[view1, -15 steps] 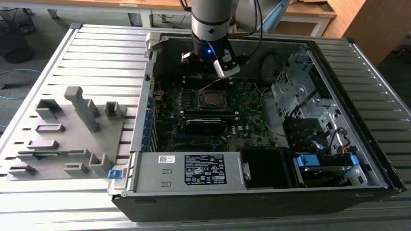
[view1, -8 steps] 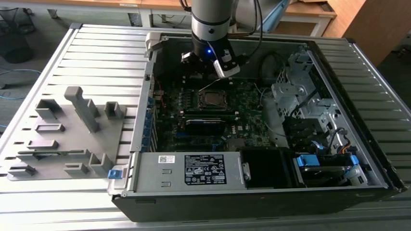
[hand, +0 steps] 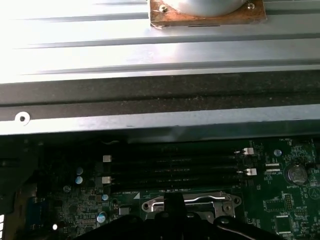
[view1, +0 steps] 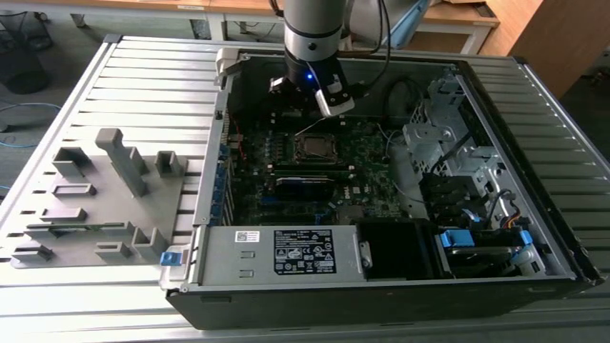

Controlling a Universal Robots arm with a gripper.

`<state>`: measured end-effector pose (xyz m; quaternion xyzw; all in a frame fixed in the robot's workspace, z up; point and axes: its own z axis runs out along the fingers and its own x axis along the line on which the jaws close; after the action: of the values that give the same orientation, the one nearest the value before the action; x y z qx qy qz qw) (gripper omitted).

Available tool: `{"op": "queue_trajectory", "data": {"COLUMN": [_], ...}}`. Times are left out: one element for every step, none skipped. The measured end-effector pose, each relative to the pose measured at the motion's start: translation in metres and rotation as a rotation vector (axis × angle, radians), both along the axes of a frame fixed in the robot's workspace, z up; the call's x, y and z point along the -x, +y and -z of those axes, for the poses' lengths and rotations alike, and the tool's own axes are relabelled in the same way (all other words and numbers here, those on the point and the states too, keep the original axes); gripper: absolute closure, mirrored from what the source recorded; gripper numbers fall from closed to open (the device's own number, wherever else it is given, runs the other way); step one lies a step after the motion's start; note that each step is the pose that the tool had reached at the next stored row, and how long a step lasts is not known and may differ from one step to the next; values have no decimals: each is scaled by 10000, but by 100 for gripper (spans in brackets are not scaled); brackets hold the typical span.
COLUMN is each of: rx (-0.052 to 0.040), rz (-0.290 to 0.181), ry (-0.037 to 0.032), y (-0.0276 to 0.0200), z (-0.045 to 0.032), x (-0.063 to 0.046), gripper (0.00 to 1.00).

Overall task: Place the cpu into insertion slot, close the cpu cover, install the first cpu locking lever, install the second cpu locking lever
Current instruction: 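Install the first cpu locking lever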

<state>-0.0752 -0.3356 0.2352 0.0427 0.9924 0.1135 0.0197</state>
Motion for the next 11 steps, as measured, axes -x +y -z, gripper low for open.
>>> {"op": "queue_trajectory", "data": {"rx": [1, 1, 1, 0, -1, -1, 1, 1, 1, 0, 0], "rz": [84, 162, 229, 270, 300, 328, 341, 341, 340, 340, 341], "ry": [1, 1, 1, 0, 0, 0, 1, 1, 1, 1, 1], "y": [0, 0, 0, 0, 1, 1, 1, 2, 3, 4, 4], "z": [2, 3, 5, 6, 8, 8, 8, 9, 9, 9, 9], "x": [-1, -3, -5, -8, -13, -19, -28, -38, -45, -49, -49], "gripper": [89, 89, 89, 89, 89, 89, 89, 89, 89, 89, 89]}}
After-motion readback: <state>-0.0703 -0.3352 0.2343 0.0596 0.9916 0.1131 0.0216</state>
